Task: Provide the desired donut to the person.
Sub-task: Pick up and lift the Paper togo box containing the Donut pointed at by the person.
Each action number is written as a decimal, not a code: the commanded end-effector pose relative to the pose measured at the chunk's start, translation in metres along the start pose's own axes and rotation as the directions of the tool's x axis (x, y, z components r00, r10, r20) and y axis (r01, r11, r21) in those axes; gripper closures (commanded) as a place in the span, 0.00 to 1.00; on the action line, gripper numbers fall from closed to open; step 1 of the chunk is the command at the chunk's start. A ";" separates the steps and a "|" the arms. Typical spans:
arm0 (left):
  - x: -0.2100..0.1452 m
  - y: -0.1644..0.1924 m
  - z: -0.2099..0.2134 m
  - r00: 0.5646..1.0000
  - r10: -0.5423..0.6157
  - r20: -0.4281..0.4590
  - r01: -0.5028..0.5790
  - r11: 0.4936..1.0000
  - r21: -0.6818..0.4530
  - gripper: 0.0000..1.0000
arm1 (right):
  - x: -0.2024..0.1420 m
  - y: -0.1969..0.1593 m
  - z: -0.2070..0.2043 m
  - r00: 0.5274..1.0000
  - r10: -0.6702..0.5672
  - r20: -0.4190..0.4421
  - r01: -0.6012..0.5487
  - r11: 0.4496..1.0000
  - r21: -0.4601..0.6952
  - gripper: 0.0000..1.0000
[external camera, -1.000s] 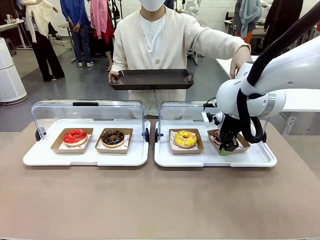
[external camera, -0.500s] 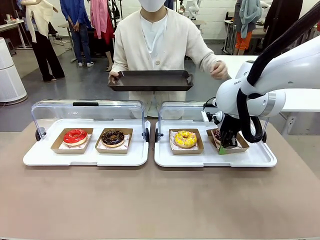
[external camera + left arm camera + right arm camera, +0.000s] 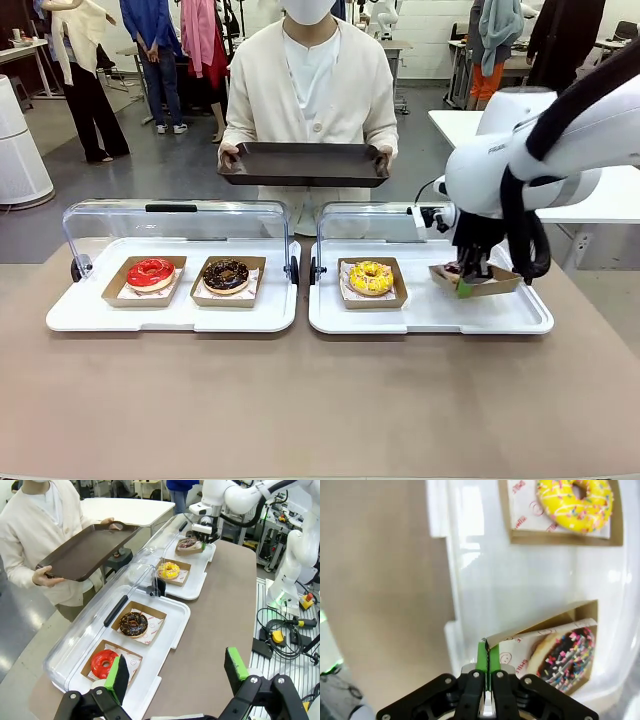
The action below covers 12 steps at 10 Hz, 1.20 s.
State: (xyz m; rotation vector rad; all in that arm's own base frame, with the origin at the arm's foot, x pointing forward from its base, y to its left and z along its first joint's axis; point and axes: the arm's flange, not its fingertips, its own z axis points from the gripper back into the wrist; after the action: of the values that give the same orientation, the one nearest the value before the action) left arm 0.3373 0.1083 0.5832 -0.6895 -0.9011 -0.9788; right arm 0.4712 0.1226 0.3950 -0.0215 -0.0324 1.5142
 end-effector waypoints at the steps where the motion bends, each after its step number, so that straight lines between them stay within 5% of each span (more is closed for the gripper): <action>1: 0.000 0.001 0.000 1.000 -0.021 0.018 0.021 1.000 -0.003 0.00 | -0.001 0.035 0.043 0.996 -0.061 -0.068 0.063 0.998 0.024 1.00; 8: 0.000 0.001 0.000 1.000 -0.021 0.018 0.021 1.000 -0.003 0.00 | -0.019 0.129 0.196 0.987 -0.154 -0.042 0.148 0.981 -0.129 1.00; 12: 0.000 0.001 0.000 1.000 -0.021 0.018 0.021 1.000 -0.003 0.00 | -0.016 0.115 0.241 0.986 -0.169 -0.002 0.166 0.970 -0.177 1.00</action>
State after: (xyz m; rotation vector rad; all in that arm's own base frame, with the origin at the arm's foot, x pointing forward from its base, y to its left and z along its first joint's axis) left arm 0.3373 0.1088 0.5832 -0.6887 -0.9006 -0.9777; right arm 0.3316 0.1084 0.6321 -0.1704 -0.1738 1.3588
